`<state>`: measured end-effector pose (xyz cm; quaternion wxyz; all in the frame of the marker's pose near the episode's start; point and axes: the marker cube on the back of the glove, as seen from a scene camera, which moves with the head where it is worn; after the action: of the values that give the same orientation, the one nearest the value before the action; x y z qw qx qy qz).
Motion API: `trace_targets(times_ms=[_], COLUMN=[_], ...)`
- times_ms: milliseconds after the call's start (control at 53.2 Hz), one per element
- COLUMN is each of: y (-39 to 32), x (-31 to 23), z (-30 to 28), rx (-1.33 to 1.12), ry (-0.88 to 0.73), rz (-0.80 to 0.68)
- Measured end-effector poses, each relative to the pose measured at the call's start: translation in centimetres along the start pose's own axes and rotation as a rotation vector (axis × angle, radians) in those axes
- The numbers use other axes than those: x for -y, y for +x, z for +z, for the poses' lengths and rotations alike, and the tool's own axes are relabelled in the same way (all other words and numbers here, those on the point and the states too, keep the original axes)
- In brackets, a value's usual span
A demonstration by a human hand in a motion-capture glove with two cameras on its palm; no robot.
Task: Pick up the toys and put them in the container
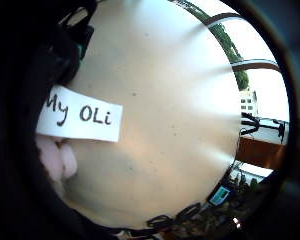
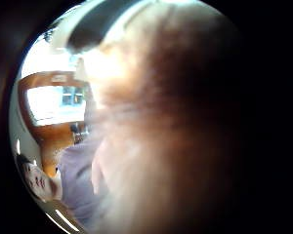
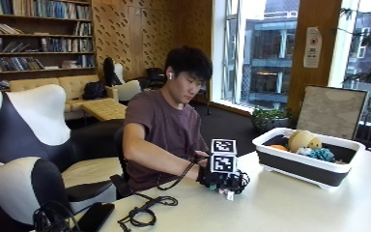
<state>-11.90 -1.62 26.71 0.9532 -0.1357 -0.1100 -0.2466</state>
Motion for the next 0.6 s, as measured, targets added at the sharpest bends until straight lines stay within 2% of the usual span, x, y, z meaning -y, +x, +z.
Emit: trace_targets(times_ms=[75,244,470,601], y=[0.1,0.4,0.3,-0.9], x=[0.2,2.3,5.1,6.7], z=[-0.2,-3.3,-16.0,-22.9], rx=[0.072,0.206,0.145,0.008], ry=[0.096,0.162,0.327,0.398], rz=[0.033,0.12,0.222,0.251])
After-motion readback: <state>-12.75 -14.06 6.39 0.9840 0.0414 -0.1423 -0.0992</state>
